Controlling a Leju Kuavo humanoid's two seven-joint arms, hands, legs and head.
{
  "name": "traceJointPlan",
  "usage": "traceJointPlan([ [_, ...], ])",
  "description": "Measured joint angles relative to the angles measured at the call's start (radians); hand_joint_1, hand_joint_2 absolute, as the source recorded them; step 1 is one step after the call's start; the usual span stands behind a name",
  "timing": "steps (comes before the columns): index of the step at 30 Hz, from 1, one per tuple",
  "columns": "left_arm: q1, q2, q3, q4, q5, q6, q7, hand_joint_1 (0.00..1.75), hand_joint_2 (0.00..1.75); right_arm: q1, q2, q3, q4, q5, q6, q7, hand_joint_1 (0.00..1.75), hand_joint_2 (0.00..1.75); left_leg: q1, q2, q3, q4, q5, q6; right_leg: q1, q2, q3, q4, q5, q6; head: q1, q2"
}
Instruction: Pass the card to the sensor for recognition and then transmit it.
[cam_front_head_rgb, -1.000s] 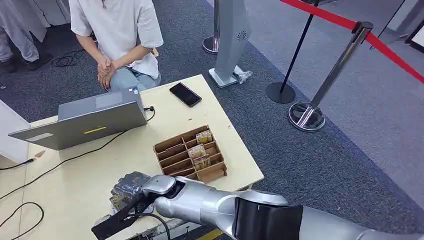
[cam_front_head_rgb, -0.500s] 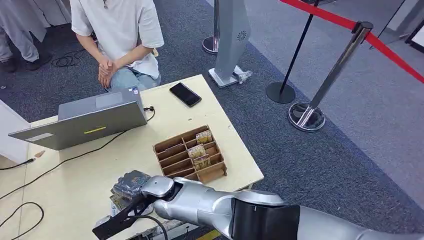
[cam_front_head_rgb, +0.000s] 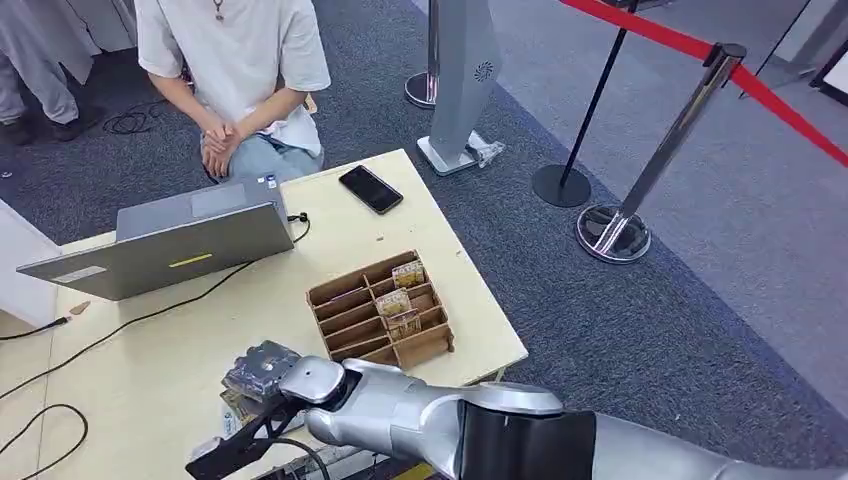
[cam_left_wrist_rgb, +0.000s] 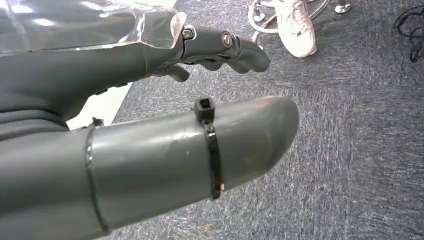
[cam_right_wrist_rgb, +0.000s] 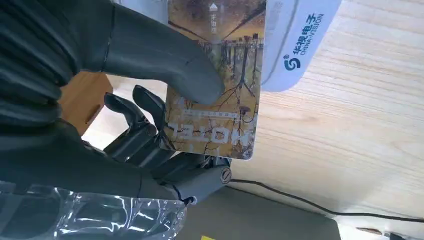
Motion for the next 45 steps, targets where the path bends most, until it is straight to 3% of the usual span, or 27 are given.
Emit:
traceJointPlan([
  [45,0.000,0.007,0.000,0.000,-0.013,-0.012,-0.017,0.00,0.00,0.009,0.003,0.000,0.033,0.018,-0.010,0.018,1.75,1.75,0.000,0.000,0.002,0.000,0.000,0.000,0.000,0.000,0.001,0.000,0.000,0.000,0.000,0.000],
])
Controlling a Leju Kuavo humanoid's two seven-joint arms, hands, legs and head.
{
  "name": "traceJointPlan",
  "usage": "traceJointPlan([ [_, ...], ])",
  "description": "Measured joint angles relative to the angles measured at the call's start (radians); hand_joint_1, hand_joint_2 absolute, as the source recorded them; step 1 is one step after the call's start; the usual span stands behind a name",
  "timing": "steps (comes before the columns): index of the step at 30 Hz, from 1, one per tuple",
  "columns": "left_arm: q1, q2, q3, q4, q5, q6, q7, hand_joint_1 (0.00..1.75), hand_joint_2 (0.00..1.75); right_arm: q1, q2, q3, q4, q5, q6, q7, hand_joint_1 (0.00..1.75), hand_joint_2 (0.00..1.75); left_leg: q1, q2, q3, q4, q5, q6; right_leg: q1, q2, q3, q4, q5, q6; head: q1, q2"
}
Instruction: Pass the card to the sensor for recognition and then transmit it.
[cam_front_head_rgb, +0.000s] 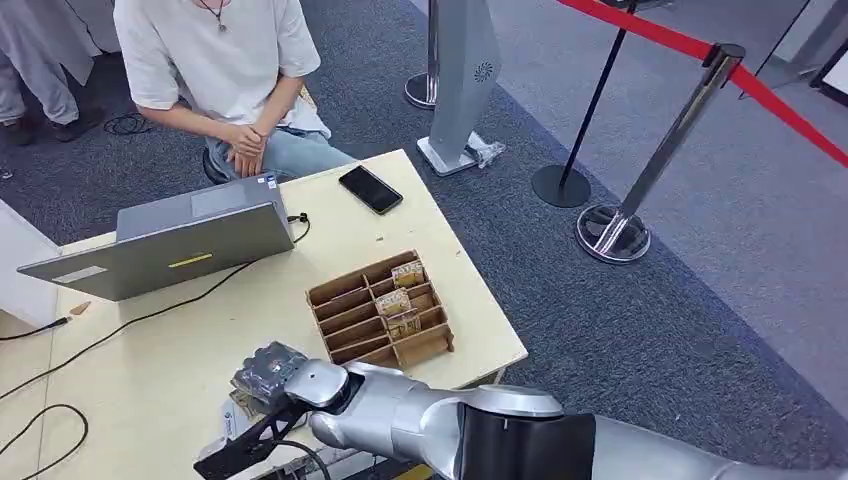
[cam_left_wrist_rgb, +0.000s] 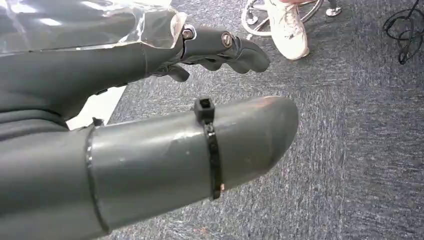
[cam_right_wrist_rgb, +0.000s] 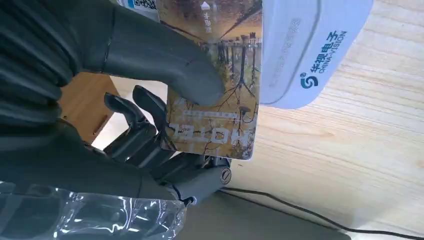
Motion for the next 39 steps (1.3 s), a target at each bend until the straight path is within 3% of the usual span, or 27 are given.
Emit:
traceJointPlan([
  [13,0.000,0.003,0.000,0.000,0.000,0.000,-0.001,0.00,0.00,0.000,0.000,-0.002,-0.007,0.015,-0.037,-0.005,1.75,1.75,0.000,0.000,0.000,0.000,0.000,0.000,0.000,0.000,0.000,0.000,0.000,0.000,0.000,0.000],
  [28,0.000,0.003,0.000,0.000,0.003,0.003,0.002,0.00,0.00,0.001,-0.038,-0.081,-0.164,-0.038,-0.012,-0.051,1.75,1.75,0.000,0.000,0.000,0.000,0.000,0.000,0.000,0.000,0.000,0.000,0.000,0.000,0.000,0.000],
  [32,0.000,0.003,0.000,0.000,0.006,0.006,0.008,0.00,0.00,0.010,-0.063,-0.116,-0.251,-0.089,0.006,-0.062,1.75,1.75,0.000,0.000,0.000,0.000,0.000,0.000,0.000,0.000,0.000,0.000,0.000,0.000,0.000,0.000],
  [39,0.002,-0.001,0.005,0.000,0.015,0.012,0.010,0.00,0.00,0.057,-0.132,-0.232,-0.516,-0.145,0.030,-0.088,1.75,1.75,0.000,0.000,-0.001,0.000,0.000,0.000,0.000,0.000,-0.001,0.000,0.000,0.000,0.000,0.000],
])
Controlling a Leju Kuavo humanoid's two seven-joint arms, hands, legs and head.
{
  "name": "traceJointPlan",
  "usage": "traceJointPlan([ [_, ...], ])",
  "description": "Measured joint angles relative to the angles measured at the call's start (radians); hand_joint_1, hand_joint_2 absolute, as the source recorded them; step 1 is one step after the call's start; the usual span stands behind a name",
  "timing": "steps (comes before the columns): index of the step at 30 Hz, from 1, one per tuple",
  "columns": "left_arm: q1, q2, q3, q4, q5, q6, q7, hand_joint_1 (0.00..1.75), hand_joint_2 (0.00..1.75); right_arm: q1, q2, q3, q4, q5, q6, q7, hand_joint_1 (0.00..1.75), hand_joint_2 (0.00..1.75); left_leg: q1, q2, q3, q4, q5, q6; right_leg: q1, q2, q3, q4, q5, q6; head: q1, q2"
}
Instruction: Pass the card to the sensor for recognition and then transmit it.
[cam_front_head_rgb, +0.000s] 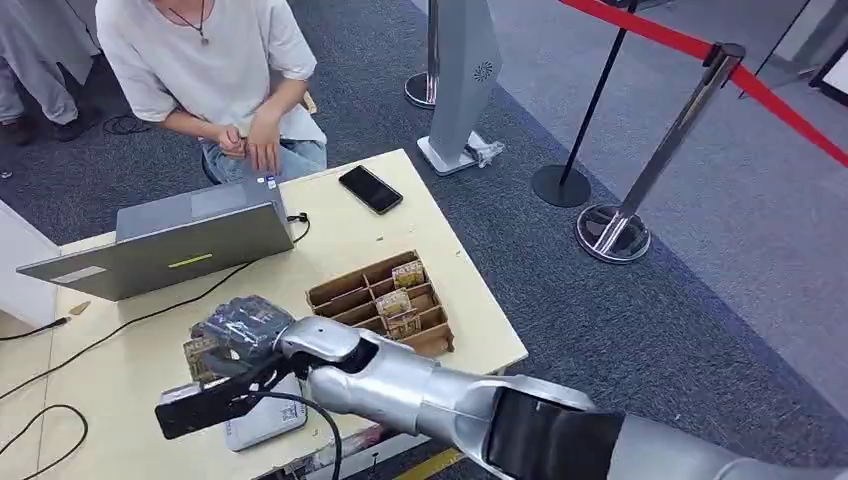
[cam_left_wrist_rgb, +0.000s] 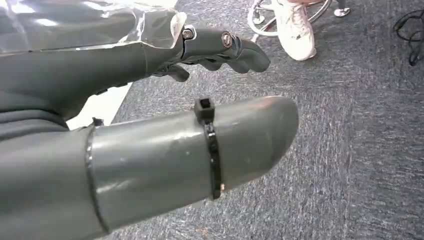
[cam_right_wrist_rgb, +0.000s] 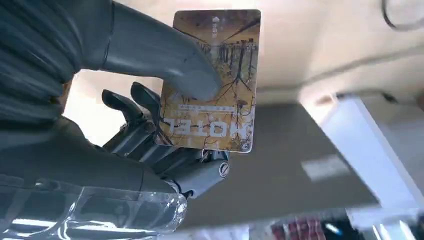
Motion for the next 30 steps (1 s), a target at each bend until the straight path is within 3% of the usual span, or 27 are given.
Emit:
traceJointPlan([
  [5,0.000,-0.005,0.004,0.000,0.000,0.000,0.000,0.00,0.00,0.020,-0.025,-0.041,-0.092,0.000,0.000,-0.004,1.75,1.75,0.000,0.000,0.000,0.000,0.000,0.000,0.000,0.000,0.000,0.000,0.000,0.000,0.000,0.000],
  [9,0.000,-0.007,0.013,0.000,0.002,0.005,0.000,0.00,0.00,0.043,-0.035,-0.069,-0.151,0.004,-0.048,-0.057,1.75,1.75,0.000,0.000,0.000,0.000,0.000,0.000,0.000,0.000,0.000,0.000,0.000,0.000,0.000,0.000],
  [13,-0.001,-0.013,0.016,0.000,0.002,0.018,0.000,0.00,0.00,0.070,-0.043,-0.114,-0.233,0.094,-0.185,-0.104,1.75,1.75,0.000,0.000,0.000,0.000,0.000,0.000,0.000,0.000,0.000,0.000,0.000,0.000,0.000,0.000],
  [15,-0.001,-0.016,0.016,0.000,-0.002,0.018,-0.004,0.00,0.00,0.080,-0.046,-0.143,-0.268,0.189,-0.297,-0.105,1.75,1.75,0.000,0.000,0.000,0.000,0.000,0.000,0.000,0.000,0.000,0.000,0.000,0.000,0.000,0.000],
  [19,-0.003,-0.016,0.016,0.000,-0.011,0.019,-0.008,0.00,0.00,0.094,-0.052,-0.192,-0.297,0.345,-0.456,-0.087,1.75,1.75,0.000,0.000,0.000,0.000,0.000,0.000,0.000,0.000,0.000,0.000,0.000,0.000,0.000,0.000],
  [22,-0.004,-0.016,0.016,0.000,-0.014,0.021,-0.008,0.00,0.00,0.106,-0.054,-0.229,-0.302,0.429,-0.512,-0.069,1.75,1.75,0.000,0.000,0.000,0.000,0.000,0.000,0.000,0.000,0.000,0.000,0.000,0.000,0.000,0.000],
  [30,-0.005,-0.016,0.016,0.000,-0.019,0.031,-0.008,0.00,0.00,0.120,-0.055,-0.290,-0.299,0.601,-0.583,-0.013,1.75,1.75,0.000,0.000,0.000,0.000,0.000,0.000,0.000,0.000,0.000,0.000,0.000,0.000,0.000,0.000],
])
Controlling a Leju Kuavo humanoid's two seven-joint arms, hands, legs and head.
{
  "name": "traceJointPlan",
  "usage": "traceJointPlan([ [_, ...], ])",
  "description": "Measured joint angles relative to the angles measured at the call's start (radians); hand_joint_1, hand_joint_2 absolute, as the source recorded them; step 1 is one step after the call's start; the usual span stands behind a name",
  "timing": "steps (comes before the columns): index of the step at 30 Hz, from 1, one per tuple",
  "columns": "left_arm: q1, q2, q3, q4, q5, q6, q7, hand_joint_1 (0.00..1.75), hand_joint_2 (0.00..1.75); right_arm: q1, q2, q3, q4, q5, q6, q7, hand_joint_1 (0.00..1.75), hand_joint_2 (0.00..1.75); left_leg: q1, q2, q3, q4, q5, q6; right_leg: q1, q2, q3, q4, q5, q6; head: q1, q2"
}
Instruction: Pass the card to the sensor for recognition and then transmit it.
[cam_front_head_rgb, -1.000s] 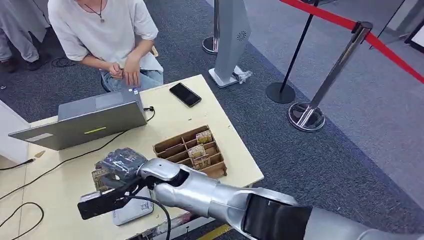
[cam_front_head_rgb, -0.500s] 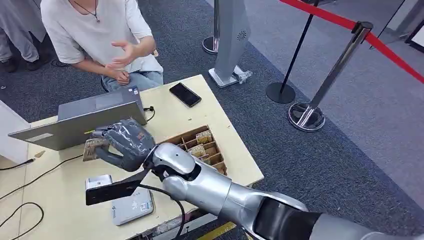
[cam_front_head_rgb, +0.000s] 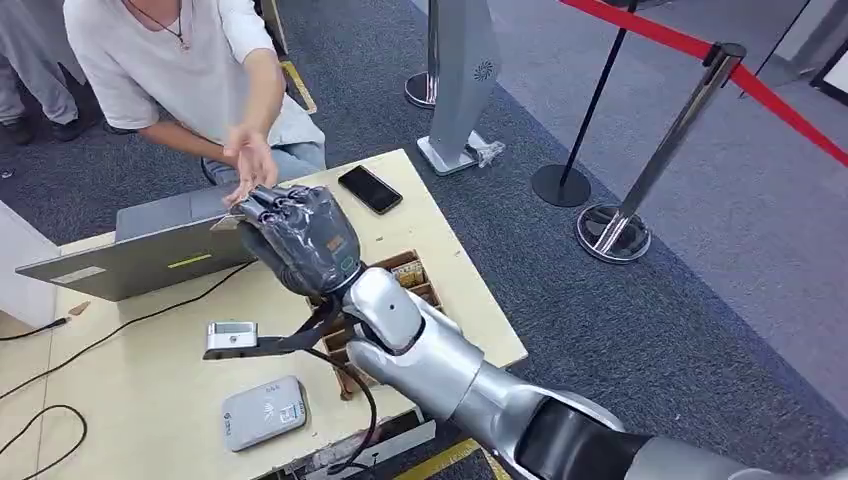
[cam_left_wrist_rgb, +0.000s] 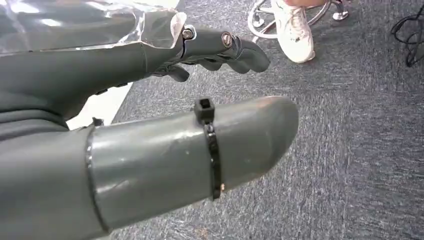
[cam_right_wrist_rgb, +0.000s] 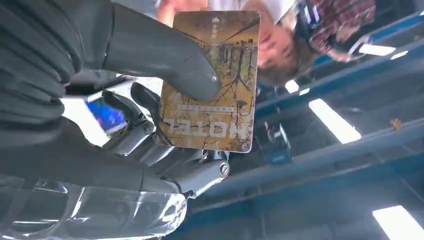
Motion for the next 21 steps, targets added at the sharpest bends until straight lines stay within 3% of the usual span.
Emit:
traceJointPlan([
  [6,-0.003,0.002,-0.001,0.000,-0.014,-0.002,-0.024,0.00,0.00,-0.045,0.006,-0.024,0.110,0.153,-0.013,0.070,1.75,1.75,0.000,0.000,0.000,0.000,0.000,0.000,0.000,0.000,0.000,0.000,0.000,0.000,0.000,0.000],
  [16,-0.007,0.005,-0.002,0.000,-0.016,0.000,-0.053,0.00,0.00,-0.094,0.029,-0.037,0.284,0.171,-0.015,0.090,1.75,1.75,0.000,0.000,0.000,0.000,0.000,0.000,0.000,0.000,0.000,0.000,0.000,0.000,0.000,0.000],
  [20,-0.007,0.005,-0.002,0.000,-0.011,0.018,-0.090,0.00,0.00,-0.104,0.038,-0.046,0.325,0.173,-0.014,0.097,1.75,1.75,0.000,0.000,0.000,0.000,0.000,0.000,0.000,0.000,0.000,0.000,0.000,0.000,0.000,0.000],
  [21,-0.008,0.004,-0.005,-0.002,-0.027,0.008,-0.101,0.00,0.00,-0.107,0.042,-0.048,0.333,0.169,-0.014,0.093,1.62,1.75,0.000,0.000,0.000,0.000,0.000,0.000,0.000,0.000,0.000,0.000,0.000,0.000,0.000,0.000],
])
